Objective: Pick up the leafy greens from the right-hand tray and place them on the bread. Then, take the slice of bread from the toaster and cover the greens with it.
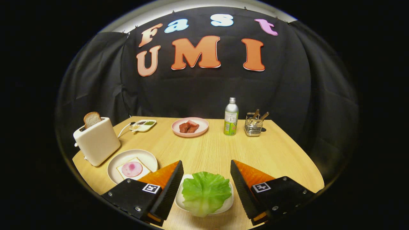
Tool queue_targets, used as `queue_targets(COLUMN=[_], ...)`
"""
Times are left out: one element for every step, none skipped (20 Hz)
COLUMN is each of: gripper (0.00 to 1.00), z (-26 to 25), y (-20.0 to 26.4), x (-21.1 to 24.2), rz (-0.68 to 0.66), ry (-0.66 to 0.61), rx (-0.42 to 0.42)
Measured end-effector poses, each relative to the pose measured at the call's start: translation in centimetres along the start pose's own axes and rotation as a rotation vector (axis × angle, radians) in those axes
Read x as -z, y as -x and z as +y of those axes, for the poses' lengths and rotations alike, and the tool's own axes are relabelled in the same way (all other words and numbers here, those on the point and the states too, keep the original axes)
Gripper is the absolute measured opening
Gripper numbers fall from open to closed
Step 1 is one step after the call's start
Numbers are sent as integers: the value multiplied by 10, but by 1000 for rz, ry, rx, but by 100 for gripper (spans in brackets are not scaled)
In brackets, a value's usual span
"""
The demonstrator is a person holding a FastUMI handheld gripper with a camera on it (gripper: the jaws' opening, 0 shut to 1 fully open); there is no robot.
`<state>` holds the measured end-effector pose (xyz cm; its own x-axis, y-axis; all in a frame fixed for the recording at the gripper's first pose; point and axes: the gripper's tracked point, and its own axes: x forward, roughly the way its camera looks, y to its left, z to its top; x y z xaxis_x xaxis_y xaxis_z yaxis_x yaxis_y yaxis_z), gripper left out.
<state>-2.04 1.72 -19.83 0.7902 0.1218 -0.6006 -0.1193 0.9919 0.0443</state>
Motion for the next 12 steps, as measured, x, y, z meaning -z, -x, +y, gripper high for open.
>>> queue_targets(gripper=[89,89,89,89,89,89,89,89,89,89,89,89], z=[1,1,1,0,0,0,1,0,1,3,6,9], y=[-2,-3,-4,-7,-9,-11,-12,-14,-17,-17,-17,-18], x=[6,14,20,26,32,39,44,49,51,56,62,67], rz=[39,80,120,161,206,250,290,322,344,377,419,459], ry=[1,0,2,6,12,16,21,25,31,35,37,41], rx=[-4,-6,-6,-7,-10,-13,-20,-16,-13,-20,-29,-39])
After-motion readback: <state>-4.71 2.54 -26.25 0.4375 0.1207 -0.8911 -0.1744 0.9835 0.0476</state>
